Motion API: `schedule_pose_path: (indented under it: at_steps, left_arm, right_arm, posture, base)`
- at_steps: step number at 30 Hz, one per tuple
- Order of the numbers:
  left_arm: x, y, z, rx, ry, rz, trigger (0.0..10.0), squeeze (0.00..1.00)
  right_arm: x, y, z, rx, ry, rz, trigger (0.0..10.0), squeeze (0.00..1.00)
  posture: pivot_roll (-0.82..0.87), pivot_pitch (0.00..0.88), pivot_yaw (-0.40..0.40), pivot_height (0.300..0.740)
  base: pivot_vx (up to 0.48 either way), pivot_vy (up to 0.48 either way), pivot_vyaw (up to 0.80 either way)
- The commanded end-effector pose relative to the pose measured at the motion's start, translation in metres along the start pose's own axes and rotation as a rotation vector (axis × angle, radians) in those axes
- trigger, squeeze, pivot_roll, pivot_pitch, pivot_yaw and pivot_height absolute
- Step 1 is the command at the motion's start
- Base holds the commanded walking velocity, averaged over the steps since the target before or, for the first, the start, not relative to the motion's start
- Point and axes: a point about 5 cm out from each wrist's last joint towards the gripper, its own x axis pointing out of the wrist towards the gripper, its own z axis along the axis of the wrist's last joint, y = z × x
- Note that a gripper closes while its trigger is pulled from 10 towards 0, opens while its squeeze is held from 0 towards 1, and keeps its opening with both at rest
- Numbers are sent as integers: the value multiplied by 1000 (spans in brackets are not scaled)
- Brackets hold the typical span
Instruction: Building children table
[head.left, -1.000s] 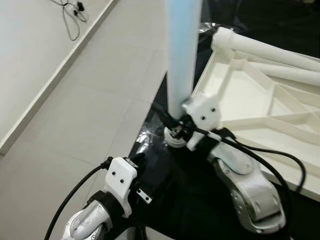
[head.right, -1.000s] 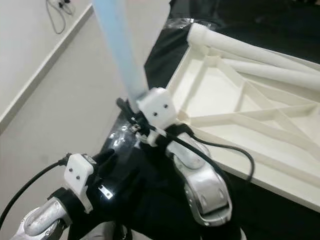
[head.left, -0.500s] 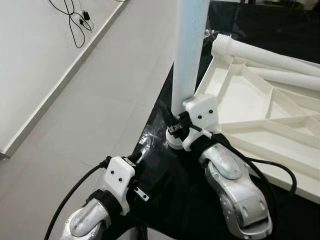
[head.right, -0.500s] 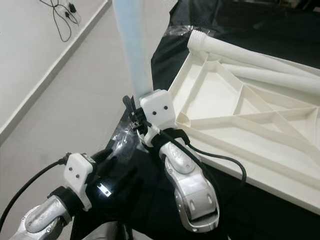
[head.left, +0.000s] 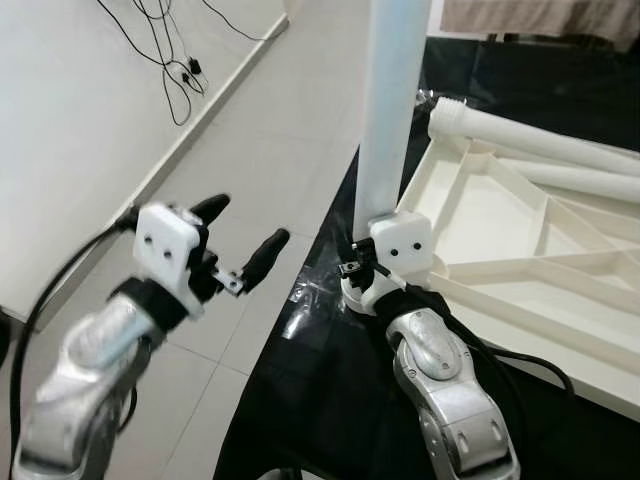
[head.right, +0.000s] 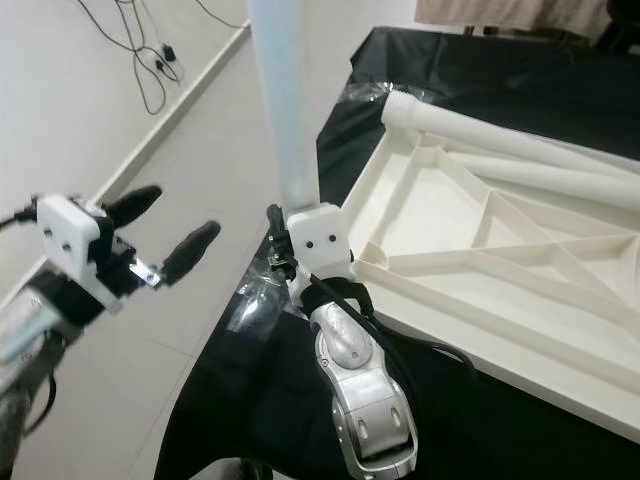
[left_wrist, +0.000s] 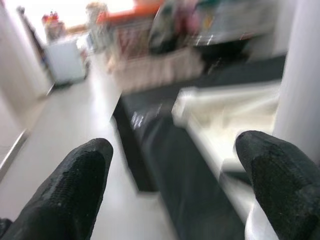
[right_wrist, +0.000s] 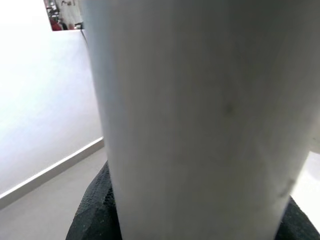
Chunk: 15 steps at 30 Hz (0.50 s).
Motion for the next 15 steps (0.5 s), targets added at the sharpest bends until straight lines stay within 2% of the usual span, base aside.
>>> schedule_pose_path:
  at_steps: [1, 2, 4, 6, 7, 10, 13, 15]
  left_arm:
    - [4, 1, 3, -87, 7, -97, 10000, 0]
    - [13, -1, 13, -143, -28, -204, 10000, 0]
    - [28, -3, 27, -222, -73, -348, 10000, 0]
    - [33, -3, 30, -245, -83, -380, 10000, 0]
    - [44, -4, 36, -275, -96, -430, 10000, 0]
    - [51, -4, 40, -294, -105, -466, 10000, 0]
    - [74, -17, 60, -362, -127, -682, 10000, 0]
    - [78, -20, 64, -359, -118, -724, 10000, 0]
  right_arm:
    - [-9, -1, -49, -24, 236, -27, 10000, 0]
    - [-8, 2, -48, -25, 229, -19, 10000, 0]
    - [-7, 8, -47, -26, 213, -7, 10000, 0]
    - [-7, 10, -46, -26, 207, -3, 10000, 0]
    - [-6, 11, -45, -33, 196, -1, 10000, 0]
    - [-5, 12, -45, -39, 188, -1, 10000, 0]
    - [-2, 16, -42, -71, 157, 21, 10000, 0]
    - [-1, 18, -42, -73, 150, 27, 10000, 0]
  posture:
    - [47, 227, 115, 740]
    - [45, 220, 120, 740]
    - [39, 214, 125, 740]
    - [36, 209, 127, 740]
    - [31, 202, 130, 740]
    - [31, 202, 130, 740]
    - [23, 195, 138, 740]
    - [22, 194, 142, 740]
  base:
    - [0, 0, 0]
    - [0, 0, 0]
    - [0, 0, 0]
    - [0, 0, 0]
    - [0, 0, 0]
    - [0, 0, 0]
    - [0, 0, 0]
    - [0, 0, 0]
